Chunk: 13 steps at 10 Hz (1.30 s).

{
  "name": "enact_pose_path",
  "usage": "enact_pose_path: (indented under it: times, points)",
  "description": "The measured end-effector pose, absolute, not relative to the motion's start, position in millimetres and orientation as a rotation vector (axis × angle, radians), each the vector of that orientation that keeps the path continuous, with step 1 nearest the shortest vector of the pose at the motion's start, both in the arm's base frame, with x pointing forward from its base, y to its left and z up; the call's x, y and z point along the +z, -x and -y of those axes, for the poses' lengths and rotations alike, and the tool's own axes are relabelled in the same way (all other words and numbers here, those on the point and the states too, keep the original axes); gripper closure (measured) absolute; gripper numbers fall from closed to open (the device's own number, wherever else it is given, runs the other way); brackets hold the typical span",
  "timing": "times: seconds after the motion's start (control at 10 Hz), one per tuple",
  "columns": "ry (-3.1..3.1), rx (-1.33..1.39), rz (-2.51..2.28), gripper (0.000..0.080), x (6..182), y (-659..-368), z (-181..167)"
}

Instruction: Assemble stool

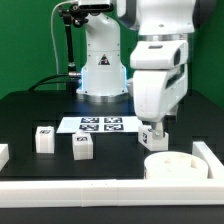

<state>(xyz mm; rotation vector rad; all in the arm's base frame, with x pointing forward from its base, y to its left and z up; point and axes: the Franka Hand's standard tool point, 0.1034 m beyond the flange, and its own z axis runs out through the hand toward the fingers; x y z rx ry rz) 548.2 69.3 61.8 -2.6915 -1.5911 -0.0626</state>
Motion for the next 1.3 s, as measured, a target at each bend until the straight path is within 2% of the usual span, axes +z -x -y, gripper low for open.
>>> enact_pose_path:
  times: [0.2,0.6,0.9,1.3]
  points:
    - [2.715,-0.045,1.546,0.0151,54.4,-536.9,-56.7]
    - [2.734,-0.051,1.509,0.0151,55.4,-538.5,-58.8]
    - [2.968,-0.025,0.909,0.0151,50.6,-530.2,-67.5]
    - [3.026,-0.017,0.572,0.0151,49.6,-529.2,-71.6]
